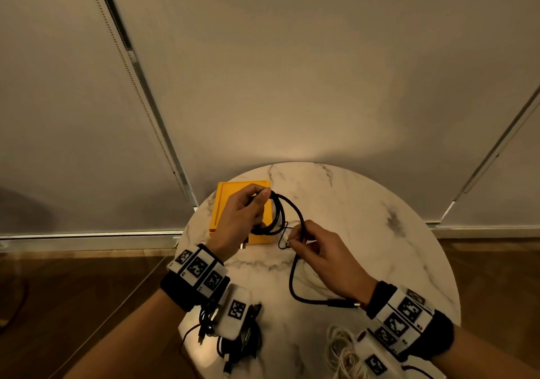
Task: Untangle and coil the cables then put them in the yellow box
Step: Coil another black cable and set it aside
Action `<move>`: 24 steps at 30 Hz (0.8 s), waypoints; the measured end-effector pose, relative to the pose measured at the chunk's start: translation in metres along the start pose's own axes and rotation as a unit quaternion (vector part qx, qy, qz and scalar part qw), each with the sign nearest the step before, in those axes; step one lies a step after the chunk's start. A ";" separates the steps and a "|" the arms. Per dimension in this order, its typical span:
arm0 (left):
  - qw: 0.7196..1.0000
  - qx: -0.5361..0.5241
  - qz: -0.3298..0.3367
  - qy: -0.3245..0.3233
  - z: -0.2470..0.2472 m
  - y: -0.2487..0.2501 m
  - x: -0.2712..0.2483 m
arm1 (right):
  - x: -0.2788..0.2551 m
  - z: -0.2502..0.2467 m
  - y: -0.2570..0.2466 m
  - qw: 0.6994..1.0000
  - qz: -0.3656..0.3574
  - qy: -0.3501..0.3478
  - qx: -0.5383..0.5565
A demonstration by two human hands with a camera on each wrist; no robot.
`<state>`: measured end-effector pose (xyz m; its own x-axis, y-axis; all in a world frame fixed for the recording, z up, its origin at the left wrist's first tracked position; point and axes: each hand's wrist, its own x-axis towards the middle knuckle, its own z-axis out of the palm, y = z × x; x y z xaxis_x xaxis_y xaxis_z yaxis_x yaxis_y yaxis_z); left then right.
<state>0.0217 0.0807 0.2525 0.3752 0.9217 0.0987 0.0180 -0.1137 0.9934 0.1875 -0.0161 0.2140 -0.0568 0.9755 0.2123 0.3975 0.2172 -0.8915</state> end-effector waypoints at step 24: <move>0.889 -0.377 -0.212 0.148 0.032 -0.020 -0.030 | -0.004 0.043 0.010 0.989 0.113 -0.096 -0.031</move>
<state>0.0399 0.0432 0.2279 0.2212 0.8920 -0.3943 -0.5693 0.4463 0.6905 0.1524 -0.0169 0.1874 -0.1305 0.9887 -0.0738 0.4750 -0.0030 -0.8800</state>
